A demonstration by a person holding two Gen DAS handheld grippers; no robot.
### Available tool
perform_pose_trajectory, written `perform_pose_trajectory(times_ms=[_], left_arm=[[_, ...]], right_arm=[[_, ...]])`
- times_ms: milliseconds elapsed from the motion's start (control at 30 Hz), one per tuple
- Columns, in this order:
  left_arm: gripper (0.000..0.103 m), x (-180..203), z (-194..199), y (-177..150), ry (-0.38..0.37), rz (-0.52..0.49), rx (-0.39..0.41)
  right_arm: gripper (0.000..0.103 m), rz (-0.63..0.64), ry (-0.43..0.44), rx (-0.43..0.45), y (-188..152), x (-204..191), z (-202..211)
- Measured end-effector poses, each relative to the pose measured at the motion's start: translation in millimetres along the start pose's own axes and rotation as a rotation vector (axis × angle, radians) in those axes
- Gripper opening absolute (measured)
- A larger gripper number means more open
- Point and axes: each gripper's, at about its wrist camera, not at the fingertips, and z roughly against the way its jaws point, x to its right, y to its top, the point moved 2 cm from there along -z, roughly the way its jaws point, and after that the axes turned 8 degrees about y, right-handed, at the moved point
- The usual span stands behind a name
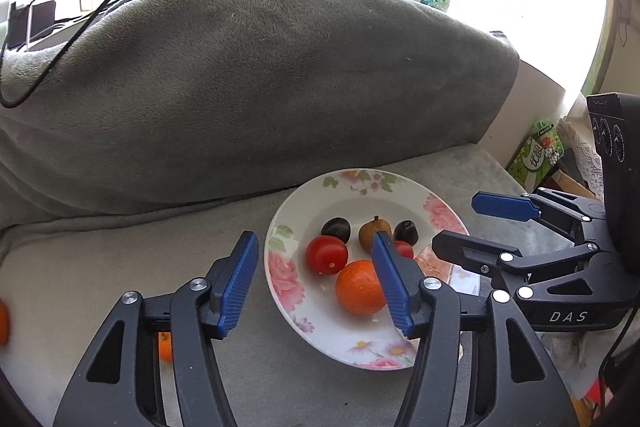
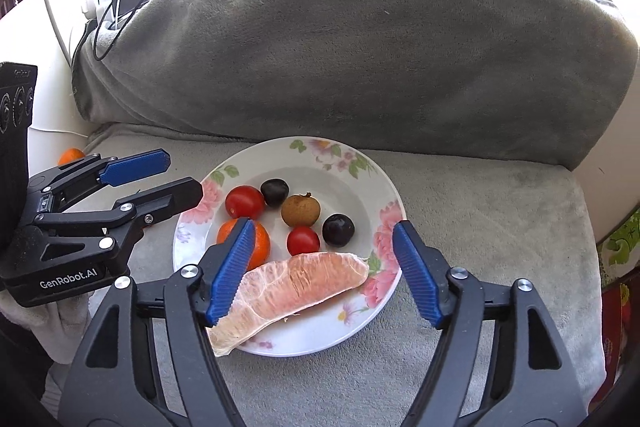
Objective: Organize fruits
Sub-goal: 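Open right gripper to drop the tomato while left gripper releases its tomato, then withdraw both grippers and move right gripper toward the brown round fruit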
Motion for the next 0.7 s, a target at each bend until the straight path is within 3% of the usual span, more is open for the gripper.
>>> perform_pose_trajectory(times_ms=[100,167,300,700], left_arm=[[0.064,-0.5,0.6,0.2,0.01,-0.002,0.001],[0.072,-0.9,1.2,-0.3,0.014,-0.002,0.001],[0.073,-1.8,3.0,-0.3,0.023,-0.002,0.006],[0.077,-4.3,9.9,-0.8,0.043,-0.003,0.016]], right_arm=[[0.078,-0.003,-0.006,0.002,0.2,1.2,0.8],[0.081,-0.005,-0.016,0.004,0.5,2.0,1.4],[0.088,-0.005,-0.028,0.014,0.9,2.8,4.0],[0.089,0.002,-0.038,0.004,-0.5,1.0,8.5]])
